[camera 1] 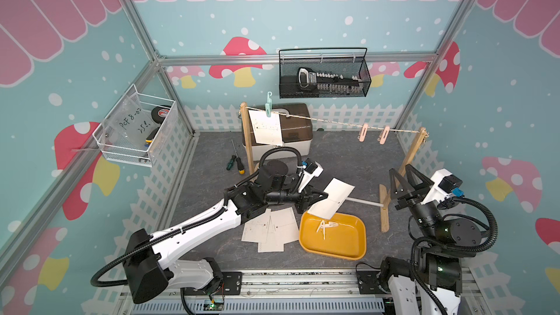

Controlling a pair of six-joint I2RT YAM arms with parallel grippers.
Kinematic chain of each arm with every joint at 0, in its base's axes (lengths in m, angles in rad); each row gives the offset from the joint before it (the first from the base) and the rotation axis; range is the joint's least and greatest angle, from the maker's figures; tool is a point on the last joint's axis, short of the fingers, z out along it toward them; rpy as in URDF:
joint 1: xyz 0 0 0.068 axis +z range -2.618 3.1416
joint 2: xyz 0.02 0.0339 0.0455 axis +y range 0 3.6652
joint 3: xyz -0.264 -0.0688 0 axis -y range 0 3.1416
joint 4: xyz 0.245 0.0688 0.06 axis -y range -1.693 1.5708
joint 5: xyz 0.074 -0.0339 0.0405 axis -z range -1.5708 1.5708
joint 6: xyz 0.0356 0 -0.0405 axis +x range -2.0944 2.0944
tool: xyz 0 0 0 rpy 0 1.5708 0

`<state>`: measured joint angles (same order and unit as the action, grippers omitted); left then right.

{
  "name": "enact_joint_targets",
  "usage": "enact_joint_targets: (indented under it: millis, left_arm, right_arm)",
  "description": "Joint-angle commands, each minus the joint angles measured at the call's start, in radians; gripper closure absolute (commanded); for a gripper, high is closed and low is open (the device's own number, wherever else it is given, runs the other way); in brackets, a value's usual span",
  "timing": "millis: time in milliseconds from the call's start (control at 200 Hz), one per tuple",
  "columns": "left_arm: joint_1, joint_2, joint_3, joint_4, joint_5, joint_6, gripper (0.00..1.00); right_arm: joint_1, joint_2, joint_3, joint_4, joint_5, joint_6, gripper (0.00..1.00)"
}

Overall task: Remove the postcards from the strings
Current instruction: Place the postcard on the postcard.

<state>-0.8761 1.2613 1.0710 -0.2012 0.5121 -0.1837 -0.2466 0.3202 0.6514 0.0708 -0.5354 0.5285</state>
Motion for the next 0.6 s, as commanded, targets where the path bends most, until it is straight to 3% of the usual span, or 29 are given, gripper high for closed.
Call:
enact_joint_targets:
  millis: [0, 125, 310, 365, 595]
  left_arm:
    - [0.014, -0.069, -0.056, -0.325, -0.114, -0.041, 1.00]
    - [0.076, -0.167, -0.097, -0.445, -0.149, -0.158, 1.00]
    - [0.316, -0.315, -0.167, -0.607, -0.148, -0.348, 1.00]
    - [0.326, -0.325, -0.172, -0.666, -0.195, -0.384, 1.00]
    - [0.428, -0.359, -0.282, -0.687, -0.181, -0.576, 1.00]
  right_arm:
    - [0.008, 0.004, -0.037, 0.173, 0.042, 0.043, 0.43]
    - [0.009, 0.046, -0.058, 0.229, 0.035, 0.070, 0.44]
    - [0.012, 0.100, -0.058, 0.246, 0.015, 0.080, 0.45]
    - [0.013, 0.104, -0.061, 0.253, 0.015, 0.083, 0.45]
    - [0.019, 0.083, -0.081, 0.257, 0.020, 0.082, 0.45]
